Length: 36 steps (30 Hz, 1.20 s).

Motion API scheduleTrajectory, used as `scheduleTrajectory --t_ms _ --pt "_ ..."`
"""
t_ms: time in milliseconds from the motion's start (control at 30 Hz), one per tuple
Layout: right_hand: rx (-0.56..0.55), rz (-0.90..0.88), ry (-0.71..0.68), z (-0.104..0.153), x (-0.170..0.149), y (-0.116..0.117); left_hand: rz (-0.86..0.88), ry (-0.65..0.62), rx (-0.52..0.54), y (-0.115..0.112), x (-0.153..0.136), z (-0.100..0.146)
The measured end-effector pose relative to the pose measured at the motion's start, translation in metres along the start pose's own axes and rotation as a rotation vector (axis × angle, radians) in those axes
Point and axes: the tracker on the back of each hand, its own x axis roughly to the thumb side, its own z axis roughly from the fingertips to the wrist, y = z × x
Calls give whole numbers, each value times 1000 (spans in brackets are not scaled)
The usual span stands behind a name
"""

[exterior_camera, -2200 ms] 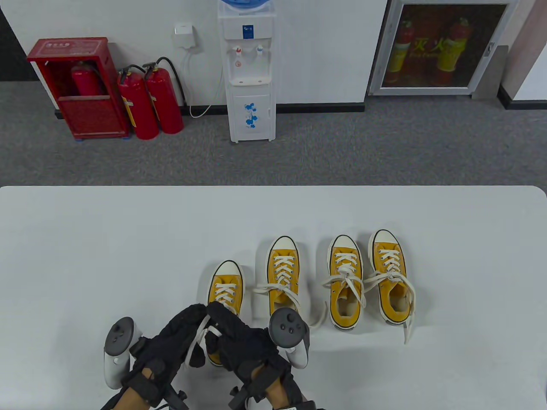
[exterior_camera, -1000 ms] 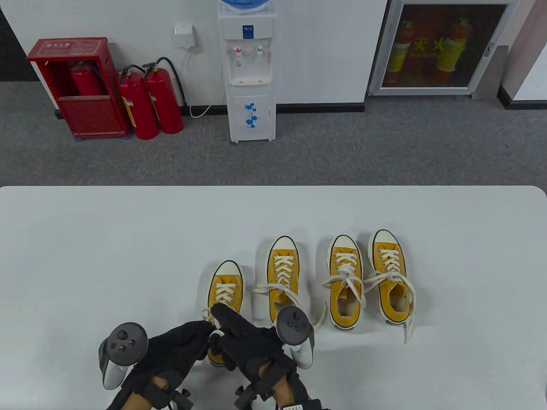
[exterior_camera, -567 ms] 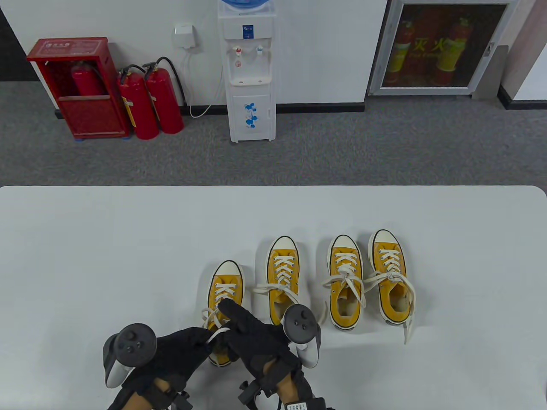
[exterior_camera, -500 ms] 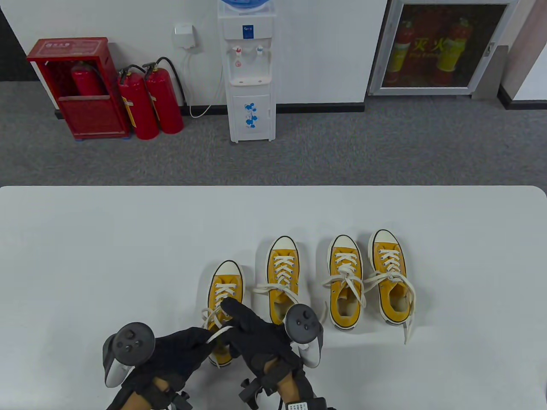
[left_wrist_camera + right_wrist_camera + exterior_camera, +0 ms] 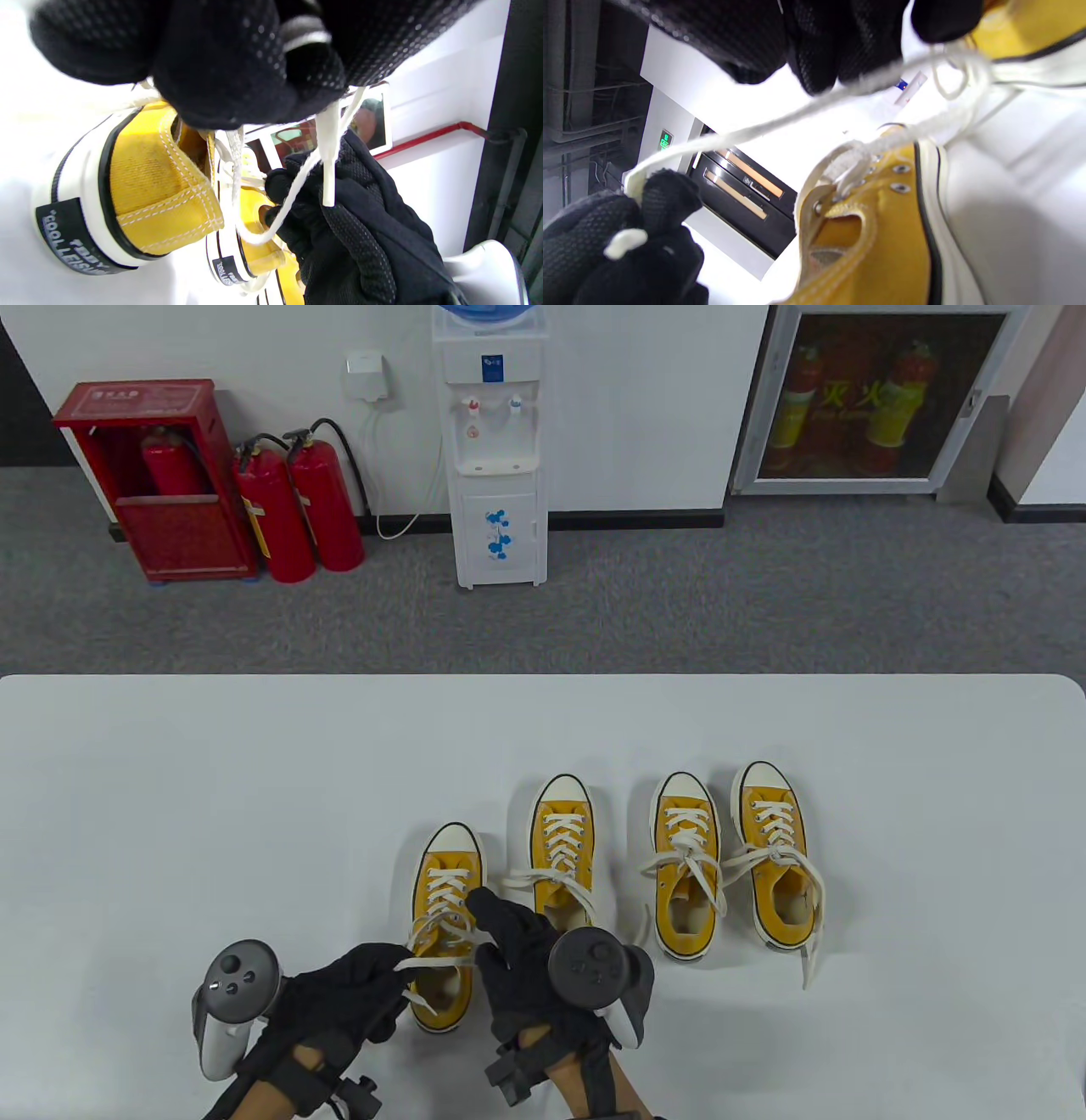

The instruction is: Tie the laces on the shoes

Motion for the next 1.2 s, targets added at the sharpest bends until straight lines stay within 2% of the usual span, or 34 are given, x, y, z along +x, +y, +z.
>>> scheduleTrajectory --t_ms 233,367,467,567,733,1067,1200 --pt "-106 54 -133 8 17 -4 38 30 77 6 -3 2" --pt "-105 75 -252 13 31 1 58 51 85 7 -6 2" --pt "-56 141 -309 17 41 11 61 55 81 6 -6 2" --pt "2 214 -314 18 43 20 71 54 79 5 -5 2" --pt "57 239 -291 18 39 29 92 46 45 3 -5 1" --pt "40 222 -284 17 39 31 97 29 -6 -3 -4 1" --pt "6 211 -269 17 40 25 49 -13 9 0 2 2"
